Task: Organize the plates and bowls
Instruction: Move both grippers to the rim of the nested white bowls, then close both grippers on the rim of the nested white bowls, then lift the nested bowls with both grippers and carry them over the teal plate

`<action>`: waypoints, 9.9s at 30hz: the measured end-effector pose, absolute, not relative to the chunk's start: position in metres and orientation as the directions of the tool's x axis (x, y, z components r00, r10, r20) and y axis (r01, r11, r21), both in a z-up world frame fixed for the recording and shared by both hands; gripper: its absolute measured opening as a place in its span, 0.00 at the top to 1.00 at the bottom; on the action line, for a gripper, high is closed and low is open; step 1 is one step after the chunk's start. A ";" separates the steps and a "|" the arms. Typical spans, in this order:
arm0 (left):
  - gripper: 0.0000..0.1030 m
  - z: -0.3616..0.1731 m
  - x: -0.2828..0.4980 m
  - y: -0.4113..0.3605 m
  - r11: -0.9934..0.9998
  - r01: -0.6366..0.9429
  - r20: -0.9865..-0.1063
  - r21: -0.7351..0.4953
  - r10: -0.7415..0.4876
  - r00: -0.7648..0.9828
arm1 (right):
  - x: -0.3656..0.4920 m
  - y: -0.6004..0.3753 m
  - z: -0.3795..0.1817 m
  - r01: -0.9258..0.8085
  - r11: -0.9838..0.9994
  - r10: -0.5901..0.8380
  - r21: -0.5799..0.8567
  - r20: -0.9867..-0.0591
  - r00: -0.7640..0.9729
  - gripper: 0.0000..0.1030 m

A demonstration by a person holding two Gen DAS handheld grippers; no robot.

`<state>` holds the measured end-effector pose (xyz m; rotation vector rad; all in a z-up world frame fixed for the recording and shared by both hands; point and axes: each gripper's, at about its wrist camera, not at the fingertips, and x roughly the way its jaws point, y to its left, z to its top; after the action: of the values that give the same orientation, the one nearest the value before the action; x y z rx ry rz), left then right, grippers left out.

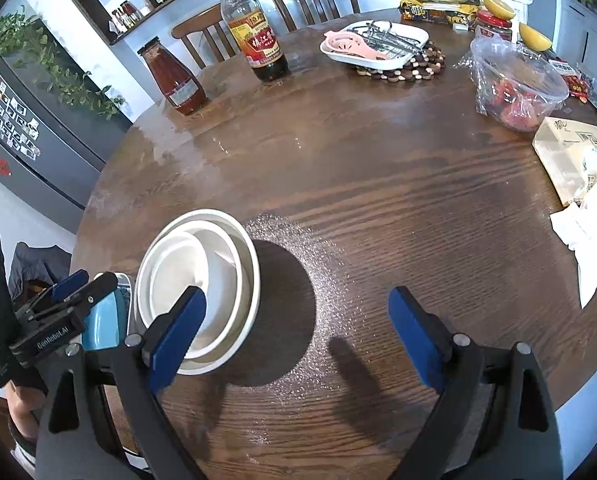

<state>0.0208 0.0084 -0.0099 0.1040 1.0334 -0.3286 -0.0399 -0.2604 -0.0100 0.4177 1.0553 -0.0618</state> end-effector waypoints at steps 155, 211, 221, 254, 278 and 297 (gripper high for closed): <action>0.95 -0.039 0.022 -0.031 0.900 0.411 -0.882 -0.141 -0.303 0.361 | -0.012 -0.232 -0.046 0.184 0.908 0.268 0.377 -0.859 0.435 0.90; 0.96 -0.006 0.020 -0.011 0.946 0.304 -0.854 -0.115 -0.250 0.456 | -0.010 -0.202 -0.002 0.128 0.933 0.227 0.336 -0.827 0.515 0.90; 0.96 0.008 0.014 0.015 0.965 0.243 -0.837 -0.102 -0.215 0.503 | -0.001 -0.182 0.010 0.054 0.938 0.265 0.342 -0.809 0.525 0.90; 0.96 0.008 -0.013 0.111 0.997 -0.014 -0.844 -0.074 -0.055 0.534 | 0.023 -0.092 0.005 -0.207 0.909 0.417 0.362 -0.803 0.425 0.90; 0.96 -0.015 -0.012 0.129 0.997 -0.054 -0.887 -0.049 -0.019 0.462 | 0.029 -0.075 -0.028 -0.204 0.890 0.455 0.408 -0.829 0.325 0.90; 0.96 -0.023 -0.003 0.129 0.998 -0.050 -0.904 -0.039 -0.014 0.428 | 0.038 -0.075 -0.039 -0.189 0.891 0.452 0.413 -0.843 0.291 0.90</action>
<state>-0.0029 0.1286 -0.0234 -0.0632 1.1282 0.0231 0.0385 -0.0752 -0.0385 0.2522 1.2036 0.4336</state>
